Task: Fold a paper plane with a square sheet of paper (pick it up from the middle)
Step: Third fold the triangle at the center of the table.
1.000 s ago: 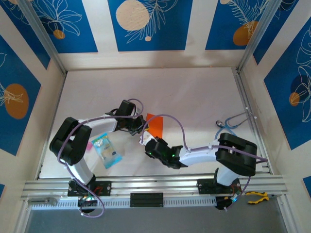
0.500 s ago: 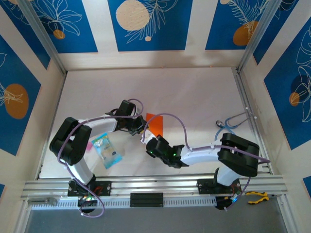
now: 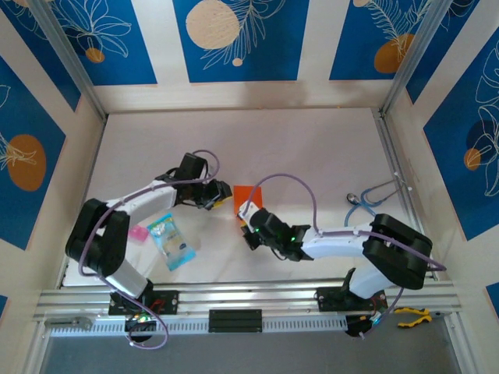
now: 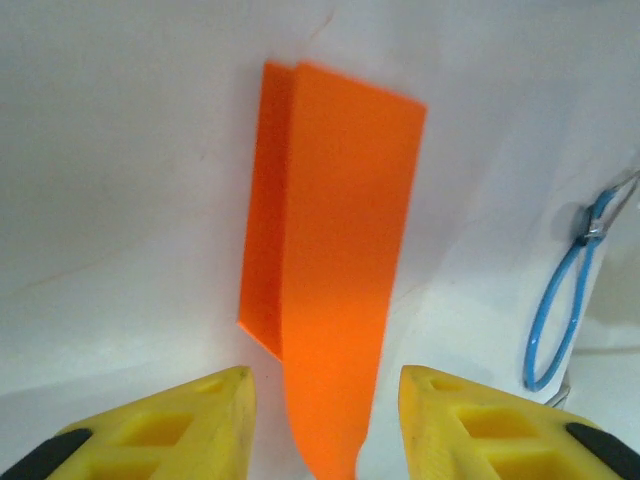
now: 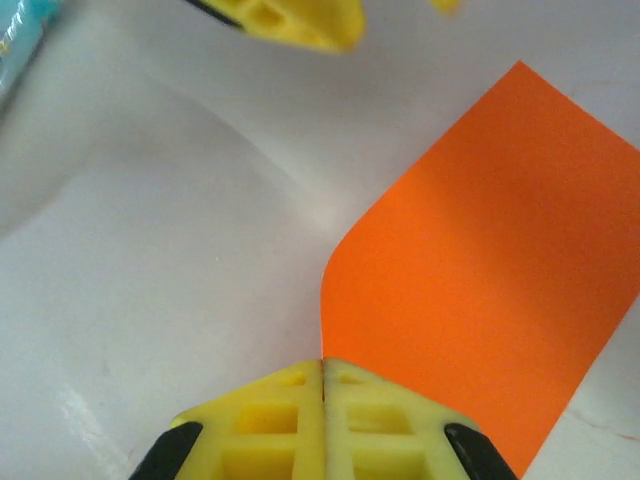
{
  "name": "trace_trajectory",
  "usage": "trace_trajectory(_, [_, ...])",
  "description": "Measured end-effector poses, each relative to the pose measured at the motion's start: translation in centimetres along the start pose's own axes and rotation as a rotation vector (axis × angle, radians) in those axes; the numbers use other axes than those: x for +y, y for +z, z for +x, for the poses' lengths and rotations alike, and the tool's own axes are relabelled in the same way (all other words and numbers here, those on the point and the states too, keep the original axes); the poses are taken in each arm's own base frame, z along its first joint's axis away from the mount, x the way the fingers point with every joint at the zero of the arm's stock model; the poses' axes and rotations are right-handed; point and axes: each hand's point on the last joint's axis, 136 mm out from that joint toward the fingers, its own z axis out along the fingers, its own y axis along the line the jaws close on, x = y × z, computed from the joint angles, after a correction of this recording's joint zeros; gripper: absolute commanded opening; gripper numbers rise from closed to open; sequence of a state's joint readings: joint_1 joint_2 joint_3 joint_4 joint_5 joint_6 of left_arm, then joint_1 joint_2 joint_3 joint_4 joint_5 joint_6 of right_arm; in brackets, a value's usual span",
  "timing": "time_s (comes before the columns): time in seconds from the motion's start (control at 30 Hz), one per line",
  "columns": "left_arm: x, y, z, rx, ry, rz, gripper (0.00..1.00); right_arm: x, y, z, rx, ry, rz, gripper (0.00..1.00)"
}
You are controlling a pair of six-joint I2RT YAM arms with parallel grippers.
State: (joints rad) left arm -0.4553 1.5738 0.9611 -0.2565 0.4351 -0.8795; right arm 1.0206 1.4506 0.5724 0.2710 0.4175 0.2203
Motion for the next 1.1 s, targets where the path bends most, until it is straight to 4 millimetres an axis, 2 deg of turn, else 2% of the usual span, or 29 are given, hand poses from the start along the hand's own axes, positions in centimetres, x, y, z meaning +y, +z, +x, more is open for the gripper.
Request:
trace_trajectory(0.2, [-3.9, -1.7, -1.8, -0.024, 0.114, 0.069, 0.37, -1.2, -0.1, -0.4, 0.008, 0.22, -0.168, 0.02])
trace_trajectory(0.27, [-4.7, -1.4, -2.1, -0.005, 0.136, 0.088, 0.34, -1.1, -0.3, -1.0, 0.0, 0.268, -0.225, 0.02])
trace_trajectory(0.4, [-5.0, 0.1, -2.4, 0.049, 0.152, 0.094, 0.31, -0.5, -0.7, -1.8, -0.01, 0.325, -0.308, 0.01])
trace_trajectory(0.53, [-4.8, 1.9, -2.7, 0.107, 0.162, 0.089, 0.28, 0.3, -1.0, -2.5, -0.024, 0.349, -0.369, 0.01])
trace_trajectory(0.73, [-4.3, 4.3, -2.3, 0.177, 0.207, 0.057, 0.25, 1.6, -0.8, -2.2, -0.01, 0.347, -0.412, 0.01])
trace_trajectory(0.93, [-2.0, 6.5, -0.5, 0.258, 0.211, -0.006, 0.23, 2.5, -0.1, -0.8, 0.035, 0.339, -0.422, 0.01])
trace_trajectory(1.1, [0.1, 7.9, 0.2, 0.299, 0.201, -0.059, 0.21, 2.5, 0.4, 0.0, 0.06, 0.344, -0.416, 0.01])
